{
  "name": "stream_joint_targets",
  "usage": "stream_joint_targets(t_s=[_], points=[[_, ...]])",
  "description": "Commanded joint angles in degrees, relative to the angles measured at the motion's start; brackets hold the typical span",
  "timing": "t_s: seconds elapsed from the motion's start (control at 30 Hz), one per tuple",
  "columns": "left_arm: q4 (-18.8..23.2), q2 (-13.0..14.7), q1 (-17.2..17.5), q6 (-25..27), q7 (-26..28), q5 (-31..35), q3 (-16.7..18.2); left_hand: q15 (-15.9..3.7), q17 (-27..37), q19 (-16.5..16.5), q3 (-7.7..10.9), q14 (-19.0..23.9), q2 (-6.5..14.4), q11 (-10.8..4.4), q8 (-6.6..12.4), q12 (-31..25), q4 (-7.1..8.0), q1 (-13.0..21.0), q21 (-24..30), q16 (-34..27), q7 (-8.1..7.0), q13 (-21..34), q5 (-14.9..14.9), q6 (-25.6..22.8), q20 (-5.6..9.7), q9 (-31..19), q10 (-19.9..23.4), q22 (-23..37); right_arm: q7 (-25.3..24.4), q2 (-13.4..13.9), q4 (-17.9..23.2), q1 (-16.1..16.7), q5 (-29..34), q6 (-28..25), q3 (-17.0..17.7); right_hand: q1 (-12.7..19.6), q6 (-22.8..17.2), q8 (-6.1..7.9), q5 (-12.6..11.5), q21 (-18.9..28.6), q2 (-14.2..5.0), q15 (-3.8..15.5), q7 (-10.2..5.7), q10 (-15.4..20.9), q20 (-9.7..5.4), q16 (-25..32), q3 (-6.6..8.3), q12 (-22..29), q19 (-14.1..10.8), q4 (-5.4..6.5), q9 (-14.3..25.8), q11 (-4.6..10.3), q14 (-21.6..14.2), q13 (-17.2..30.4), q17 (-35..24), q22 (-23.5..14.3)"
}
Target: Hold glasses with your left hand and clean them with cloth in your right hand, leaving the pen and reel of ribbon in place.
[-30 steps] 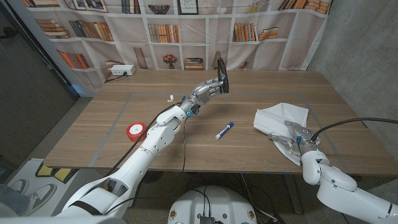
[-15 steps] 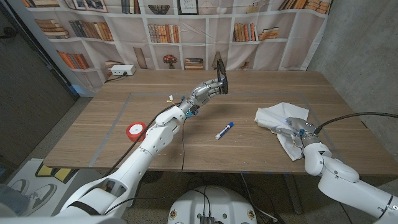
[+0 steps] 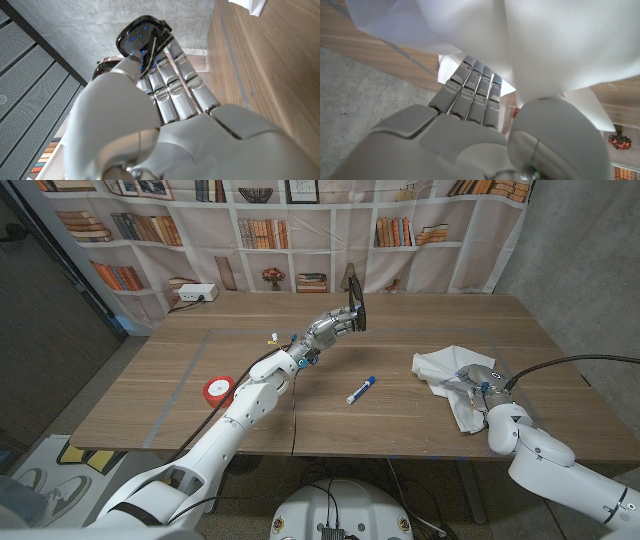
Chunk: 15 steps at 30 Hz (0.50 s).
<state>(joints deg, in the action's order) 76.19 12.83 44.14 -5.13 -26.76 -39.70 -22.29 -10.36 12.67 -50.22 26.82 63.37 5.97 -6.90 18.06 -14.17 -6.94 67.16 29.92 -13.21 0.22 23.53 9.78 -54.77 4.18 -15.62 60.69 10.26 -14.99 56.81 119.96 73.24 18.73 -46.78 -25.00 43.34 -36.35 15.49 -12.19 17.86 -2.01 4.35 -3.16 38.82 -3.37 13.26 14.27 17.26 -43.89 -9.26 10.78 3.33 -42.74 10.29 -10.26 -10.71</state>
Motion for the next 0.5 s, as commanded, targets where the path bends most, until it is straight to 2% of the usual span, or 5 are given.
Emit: stream_joint_targets(t_s=[0.03,0.2,0.33,0.43,0.5], points=[[-0.3,-0.1,-0.3,0.0,-0.2,0.2,-0.1,-1.44,0.3,0.4,0.61,0.8,0.4,-0.21,0.34,0.4,0.01,0.1,0.3,-0.3,1.42,0.2,0.2,-2.1,-0.04,-0.2,0.3,0.3,2.2,0.3,0.1,-4.9,9.1,-7.5,-8.1,2.5,-1.7,-0.04,0.1,0.9,-0.56,8.16,-1.23,1.6,-8.67,0.3,1.10,-0.3,-2.8,-0.21,0.2,1.21,-2.3,0.1,-0.6,-0.9],[0.0,-0.1,-0.2,-0.2,-0.1,0.2,0.0,-1.44,0.3,0.4,0.65,0.8,0.3,-0.11,0.34,0.4,0.03,0.0,0.3,-0.3,1.43,0.2,0.2,-2.1,-0.06,-0.2,0.3,0.3,1.6,-0.8,-1.2,-6.6,14.6,-10.0,-11.5,4.7,-2.9,-0.51,0.2,2.0,-1.54,8.80,-2.31,2.4,-9.11,1.2,1.74,-0.7,-4.6,-0.03,0.2,2.31,-4.9,0.2,-1.6,-1.7],[0.0,0.0,-0.2,0.0,-0.1,0.2,0.0,-1.43,0.3,0.4,0.70,0.8,0.3,-0.20,0.39,0.5,0.03,0.0,0.4,-0.3,1.40,0.2,0.2,-2.2,-0.07,-0.2,0.3,0.3,-0.3,-2.2,-2.8,-6.7,17.0,-9.7,-12.2,11.6,-7.7,-0.53,0.8,7.1,-2.90,9.12,-4.42,7.8,-9.34,5.3,2.18,0.1,-8.3,-0.54,0.4,4.41,-11.9,0.5,-5.7,-5.9],[-0.2,-0.1,-0.2,-0.1,-0.1,0.1,0.1,-1.39,0.3,0.4,0.73,0.8,0.3,-0.18,0.31,0.5,0.03,0.0,0.4,-0.3,1.24,0.3,0.2,-2.1,-0.08,-0.2,0.3,0.3,-1.1,-3.1,-3.7,-6.7,18.1,-9.4,-12.2,17.2,-10.9,-0.36,1.5,11.0,-3.60,9.26,-6.30,11.9,-9.41,7.5,2.25,0.8,-9.4,-0.65,0.9,6.00,-15.6,0.9,-9.0,-8.9],[-0.3,-0.1,-0.2,-0.2,-0.1,0.1,0.1,-1.41,0.3,0.5,0.76,0.7,0.3,-0.27,0.28,0.6,0.04,-0.1,0.4,-0.2,1.30,0.3,0.2,-2.0,-0.10,-0.2,0.4,0.3,-1.7,-3.6,-4.3,-6.6,18.5,-9.0,-12.0,21.8,-11.2,-1.08,1.8,14.9,-3.38,9.32,-6.66,14.8,-9.34,9.0,1.70,1.8,-10.0,-0.48,1.3,6.69,-17.4,2.2,-12.2,-11.8]])
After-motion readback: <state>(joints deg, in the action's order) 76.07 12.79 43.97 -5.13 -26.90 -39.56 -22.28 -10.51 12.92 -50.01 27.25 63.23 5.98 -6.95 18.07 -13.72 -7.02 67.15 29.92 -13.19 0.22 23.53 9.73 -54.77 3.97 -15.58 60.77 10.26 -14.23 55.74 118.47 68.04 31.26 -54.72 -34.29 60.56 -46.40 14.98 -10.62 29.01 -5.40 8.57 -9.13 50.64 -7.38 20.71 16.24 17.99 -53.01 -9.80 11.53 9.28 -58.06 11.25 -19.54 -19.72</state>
